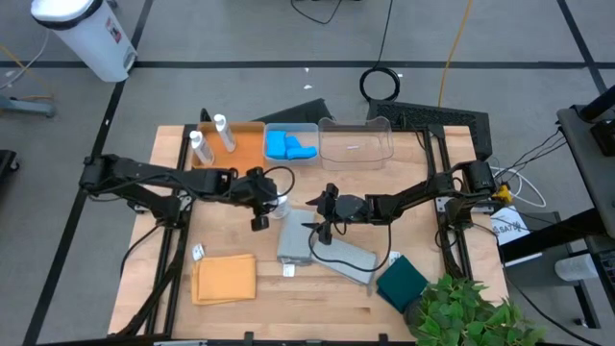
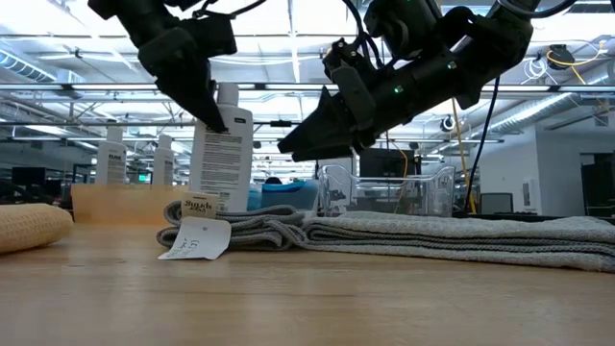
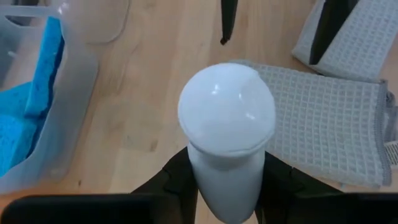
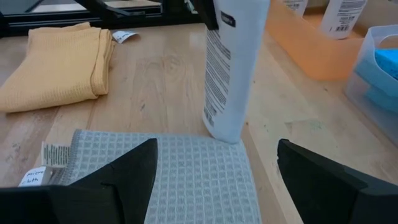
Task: Pick & Place Kitchen Items
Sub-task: Put the white plastic restorer bottle into the orange bin
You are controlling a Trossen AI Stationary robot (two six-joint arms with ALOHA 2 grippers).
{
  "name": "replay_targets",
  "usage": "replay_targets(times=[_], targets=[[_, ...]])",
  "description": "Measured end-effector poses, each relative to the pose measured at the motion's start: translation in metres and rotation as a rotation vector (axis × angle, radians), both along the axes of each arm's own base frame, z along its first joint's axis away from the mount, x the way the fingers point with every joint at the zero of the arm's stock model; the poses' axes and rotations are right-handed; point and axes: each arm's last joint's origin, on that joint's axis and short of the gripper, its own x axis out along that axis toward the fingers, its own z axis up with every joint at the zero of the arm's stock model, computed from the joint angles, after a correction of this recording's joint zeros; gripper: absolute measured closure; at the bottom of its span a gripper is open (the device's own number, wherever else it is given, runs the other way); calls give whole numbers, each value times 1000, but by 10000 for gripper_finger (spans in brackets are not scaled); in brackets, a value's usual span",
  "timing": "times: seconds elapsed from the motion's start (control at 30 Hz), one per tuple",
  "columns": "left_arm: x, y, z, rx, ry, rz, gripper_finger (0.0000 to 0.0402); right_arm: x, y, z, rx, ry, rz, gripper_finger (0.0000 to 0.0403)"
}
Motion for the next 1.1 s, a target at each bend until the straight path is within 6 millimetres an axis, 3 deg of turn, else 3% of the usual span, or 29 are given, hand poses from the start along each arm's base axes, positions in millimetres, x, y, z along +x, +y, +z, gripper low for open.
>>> replay_targets(times=[0.37, 0.53, 0.67, 0.97, 1.1], targets=[[-5, 0, -2, -7, 26, 23, 199, 0, 0, 0, -9, -4, 4, 108], [-6, 1, -1, -5, 29, 25, 187, 0, 0, 0, -10, -4, 4, 108], [-13, 0, 13, -3, -33, 22, 190, 0, 0, 1, -9, -11, 3, 108], [-48, 0, 55, 26, -227, -5, 190, 1, -3, 5, -137, -34, -40, 108], [-72, 0, 56, 58, -377, -11, 190, 1, -4, 5, -201, -27, -68, 108]])
